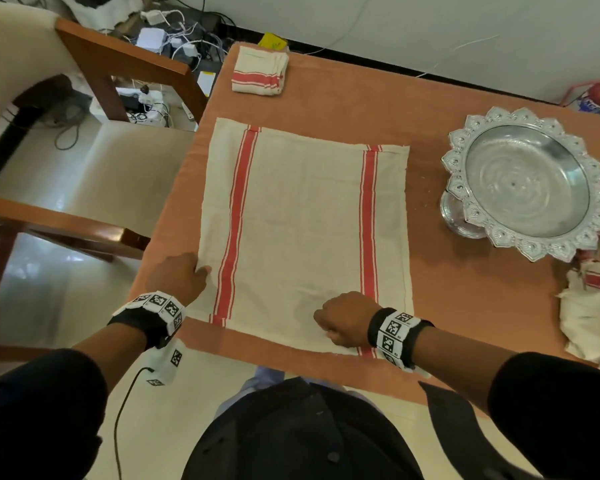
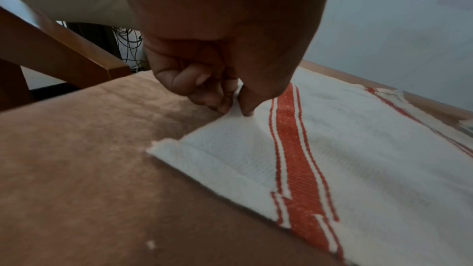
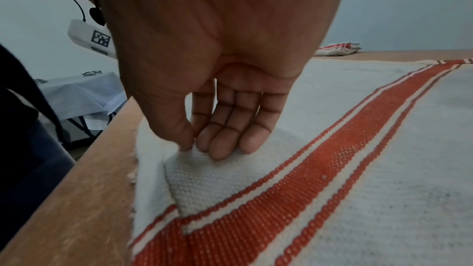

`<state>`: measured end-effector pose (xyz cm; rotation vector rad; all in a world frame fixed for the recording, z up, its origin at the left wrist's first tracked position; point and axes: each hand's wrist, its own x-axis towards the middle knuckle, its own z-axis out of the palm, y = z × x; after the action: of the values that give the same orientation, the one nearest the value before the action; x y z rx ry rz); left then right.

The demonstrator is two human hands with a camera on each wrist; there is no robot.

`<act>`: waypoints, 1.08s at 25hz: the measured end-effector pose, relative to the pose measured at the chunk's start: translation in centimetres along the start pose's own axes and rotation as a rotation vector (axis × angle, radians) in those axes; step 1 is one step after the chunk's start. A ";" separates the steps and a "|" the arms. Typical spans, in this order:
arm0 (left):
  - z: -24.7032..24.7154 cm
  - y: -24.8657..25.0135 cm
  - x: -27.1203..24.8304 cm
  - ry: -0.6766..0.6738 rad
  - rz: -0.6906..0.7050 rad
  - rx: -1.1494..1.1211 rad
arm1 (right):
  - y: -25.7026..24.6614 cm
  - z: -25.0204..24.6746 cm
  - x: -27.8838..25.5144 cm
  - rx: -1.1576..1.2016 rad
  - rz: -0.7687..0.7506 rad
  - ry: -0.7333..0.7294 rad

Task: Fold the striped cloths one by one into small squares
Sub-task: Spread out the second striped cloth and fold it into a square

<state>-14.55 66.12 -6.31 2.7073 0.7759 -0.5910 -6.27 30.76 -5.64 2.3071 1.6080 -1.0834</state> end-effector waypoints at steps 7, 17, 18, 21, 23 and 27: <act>-0.1 -2.1 -0.5 -0.015 -0.032 0.090 | -0.2 -0.4 0.6 0.021 -0.016 -0.015; 1.7 5.0 -3.8 0.148 0.909 0.152 | 1.0 1.4 -2.4 0.051 -0.057 0.034; 2.7 6.4 -4.5 0.068 1.036 0.196 | 1.1 1.9 -3.2 0.045 -0.043 0.022; 5.4 10.6 -5.9 -0.059 1.253 0.282 | 1.9 3.8 -5.5 0.024 0.018 -0.034; 6.8 13.2 -6.4 -0.133 1.345 0.338 | 2.5 5.0 -7.0 0.041 0.067 -0.045; 7.9 17.1 -6.9 -0.266 1.353 0.536 | 2.9 6.5 -8.6 0.036 0.132 -0.006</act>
<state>-12.86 46.17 -7.81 2.6592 -1.3691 -0.7651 -8.38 19.79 -5.95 2.3914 1.4221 -1.0965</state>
